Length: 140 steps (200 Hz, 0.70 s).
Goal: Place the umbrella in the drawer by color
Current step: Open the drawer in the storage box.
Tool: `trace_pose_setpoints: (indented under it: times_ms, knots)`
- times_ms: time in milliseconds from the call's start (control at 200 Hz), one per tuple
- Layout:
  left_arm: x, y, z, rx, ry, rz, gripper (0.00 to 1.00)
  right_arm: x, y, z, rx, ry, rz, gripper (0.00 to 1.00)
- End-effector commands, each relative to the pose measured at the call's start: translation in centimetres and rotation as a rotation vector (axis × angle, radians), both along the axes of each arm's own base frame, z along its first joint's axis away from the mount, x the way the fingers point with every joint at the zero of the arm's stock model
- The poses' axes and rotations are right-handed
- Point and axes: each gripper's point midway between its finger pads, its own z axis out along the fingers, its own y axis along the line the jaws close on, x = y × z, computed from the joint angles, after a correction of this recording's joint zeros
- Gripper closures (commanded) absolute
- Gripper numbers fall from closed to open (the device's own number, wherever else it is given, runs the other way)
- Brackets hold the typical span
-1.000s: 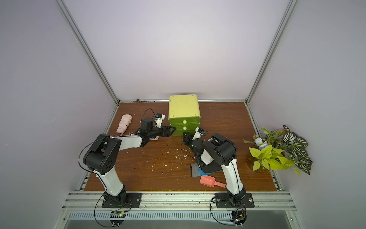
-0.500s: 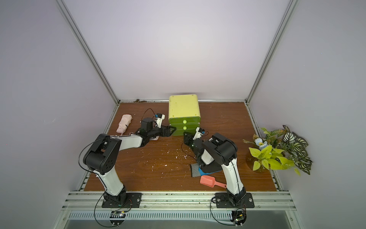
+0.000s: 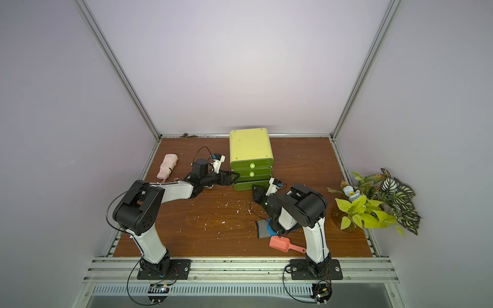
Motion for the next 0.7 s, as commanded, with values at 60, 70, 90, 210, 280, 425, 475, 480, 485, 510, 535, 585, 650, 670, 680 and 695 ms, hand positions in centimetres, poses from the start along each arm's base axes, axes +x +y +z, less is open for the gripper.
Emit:
trace_pose_setpoints:
  times_ms: [60,70,90,210,280,425,475,480,485,510,535,585,650,670,680,695]
  knots:
    - [1.8,1.2,1.3,0.007,-0.044,0.086,0.01,-1.8,0.2,1.6,0.016,-0.02,0.014,0.92]
    - [1.8,1.1,1.4,0.006,-0.045,0.086,0.01,-1.9,0.2,1.6,0.014,-0.02,0.014,0.92]
    - [1.8,1.1,1.4,0.006,-0.045,0.086,0.01,-2.2,0.2,1.7,0.014,-0.02,0.015,0.92]
    - [1.7,1.1,1.7,0.0,-0.05,0.082,0.01,-3.8,-0.1,1.8,-0.006,-0.014,0.026,0.92]
    - [1.6,1.1,1.8,-0.002,-0.051,0.08,0.01,-4.7,-0.1,1.9,-0.023,-0.01,0.032,0.92]
    - [1.6,1.0,1.9,-0.007,-0.05,0.078,0.01,-6.4,0.4,2.1,-0.093,-0.013,0.056,0.92]
    - [1.5,1.0,2.0,-0.008,-0.05,0.077,0.01,-6.8,0.6,2.1,-0.11,-0.014,0.065,0.91]
    - [1.6,1.0,2.1,-0.009,-0.051,0.078,0.01,-6.9,0.6,2.1,-0.114,-0.013,0.064,0.91]
    - [1.6,1.0,2.1,-0.009,-0.051,0.078,0.01,-7.0,0.6,2.1,-0.116,-0.012,0.067,0.91]
    - [1.5,1.0,2.1,-0.009,-0.051,0.077,0.01,-7.1,0.7,2.1,-0.123,-0.012,0.068,0.91]
    - [1.5,1.1,2.1,-0.01,-0.053,0.079,0.01,-7.3,0.8,2.0,-0.132,-0.011,0.073,0.91]
    - [1.5,1.0,2.2,-0.01,-0.054,0.078,0.01,-7.5,1.0,1.8,-0.147,-0.004,0.08,0.91]
    - [1.4,1.0,2.3,-0.013,-0.051,0.077,0.01,-7.9,1.2,1.4,-0.159,0.005,0.092,0.91]
    - [1.5,1.0,2.3,-0.014,-0.051,0.077,0.01,-8.0,1.3,1.3,-0.162,0.007,0.096,0.91]
    - [1.4,1.0,2.3,-0.015,-0.051,0.076,0.01,-8.1,1.3,1.2,-0.162,0.01,0.097,0.91]
    - [1.4,1.0,2.3,-0.015,-0.051,0.077,0.01,-8.1,1.3,1.2,-0.162,0.012,0.099,0.91]
